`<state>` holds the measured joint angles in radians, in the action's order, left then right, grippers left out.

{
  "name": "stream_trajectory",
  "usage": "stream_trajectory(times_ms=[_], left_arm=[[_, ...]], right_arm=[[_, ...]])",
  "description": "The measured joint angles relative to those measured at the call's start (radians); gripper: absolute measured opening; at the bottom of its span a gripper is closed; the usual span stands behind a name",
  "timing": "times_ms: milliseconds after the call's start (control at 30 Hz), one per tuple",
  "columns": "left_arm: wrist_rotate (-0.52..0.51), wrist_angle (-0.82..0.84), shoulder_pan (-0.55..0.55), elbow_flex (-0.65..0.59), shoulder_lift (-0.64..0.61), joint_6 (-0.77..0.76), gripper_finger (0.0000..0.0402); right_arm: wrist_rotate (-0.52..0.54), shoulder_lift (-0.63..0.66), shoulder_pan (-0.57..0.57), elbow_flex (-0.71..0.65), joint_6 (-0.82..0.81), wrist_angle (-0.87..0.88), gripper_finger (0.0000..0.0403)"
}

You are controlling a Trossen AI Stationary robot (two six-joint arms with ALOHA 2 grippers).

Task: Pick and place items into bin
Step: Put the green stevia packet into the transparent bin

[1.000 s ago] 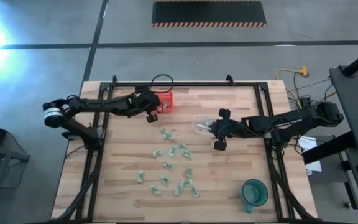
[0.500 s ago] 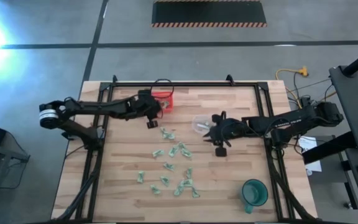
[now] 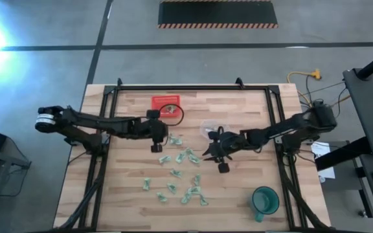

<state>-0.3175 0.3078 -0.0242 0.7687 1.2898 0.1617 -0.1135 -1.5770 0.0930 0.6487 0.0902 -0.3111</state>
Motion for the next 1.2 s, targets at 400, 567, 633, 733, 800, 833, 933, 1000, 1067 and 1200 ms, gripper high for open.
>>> stream_trajectory(times_ms=[400, 567, 633, 733, 800, 833, 933, 1000, 1067, 1200], left_arm=[[-0.022, -0.001, 0.021, -0.055, -0.026, -0.051, 0.0121], [-0.039, -0.005, 0.021, -0.056, -0.032, -0.051, 0.0121], [-0.039, -0.005, 0.021, -0.056, -0.032, -0.051, 0.0121], [-0.039, -0.006, 0.021, -0.056, -0.032, -0.051, 0.0121], [-0.04, -0.006, 0.021, -0.056, -0.032, -0.051, 0.0121], [-0.044, -0.007, 0.021, -0.056, -0.032, -0.051, 0.0121], [-0.058, -0.008, 0.021, -0.056, -0.032, -0.05, 0.0121], [-0.058, -0.009, 0.021, -0.056, -0.032, -0.05, 0.0121], [-0.058, -0.011, 0.021, -0.056, -0.032, -0.05, 0.0121], [-0.058, -0.011, 0.021, -0.056, -0.032, -0.051, 0.0121]], right_arm=[[0.009, -0.178, 0.009, 0.077, -0.009, -0.11, 0.0157], [0.013, -0.213, 0.014, 0.108, -0.016, -0.064, 0.0186], [0.044, -0.216, 0.019, 0.117, -0.028, -0.041, 0.0192], [0.103, -0.21, 0.037, 0.117, -0.03, -0.026, 0.0196], [0.132, -0.208, 0.056, 0.117, -0.022, -0.029, 0.0196], [0.143, -0.208, 0.066, 0.117, -0.016, -0.028, 0.0195], [0.18, -0.213, 0.098, 0.117, -0.007, -0.028, 0.0193], [0.231, -0.214, 0.118, 0.117, 0.002, -0.029, 0.0191], [0.281, -0.214, 0.133, 0.117, 0.02, -0.029, 0.0188], [0.316, -0.214, 0.139, 0.117, 0.031, -0.028, 0.018]])
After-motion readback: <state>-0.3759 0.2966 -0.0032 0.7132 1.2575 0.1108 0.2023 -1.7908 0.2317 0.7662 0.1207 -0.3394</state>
